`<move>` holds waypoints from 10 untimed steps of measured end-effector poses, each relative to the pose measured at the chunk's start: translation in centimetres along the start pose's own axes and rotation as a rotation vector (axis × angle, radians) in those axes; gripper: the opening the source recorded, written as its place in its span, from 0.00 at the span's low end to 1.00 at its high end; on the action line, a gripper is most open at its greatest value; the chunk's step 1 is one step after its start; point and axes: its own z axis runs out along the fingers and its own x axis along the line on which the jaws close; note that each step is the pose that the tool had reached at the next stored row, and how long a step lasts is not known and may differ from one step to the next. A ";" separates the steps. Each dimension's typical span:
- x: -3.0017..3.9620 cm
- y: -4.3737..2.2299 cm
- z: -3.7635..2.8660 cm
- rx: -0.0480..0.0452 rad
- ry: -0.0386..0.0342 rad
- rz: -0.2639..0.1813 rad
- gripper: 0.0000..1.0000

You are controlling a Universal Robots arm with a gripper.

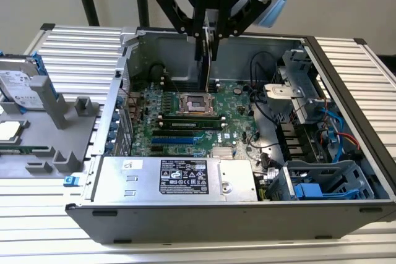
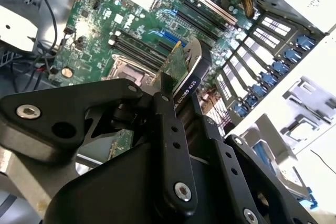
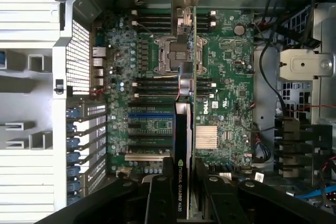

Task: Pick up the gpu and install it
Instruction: 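Insert the gpu into the slot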

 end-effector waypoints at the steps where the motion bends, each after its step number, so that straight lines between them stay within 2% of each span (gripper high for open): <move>1: -0.06 0.00 0.00 0.0001 0.0001 0.000 0.00; 10: -0.15 0.00 0.00 0.0001 0.0001 0.000 0.00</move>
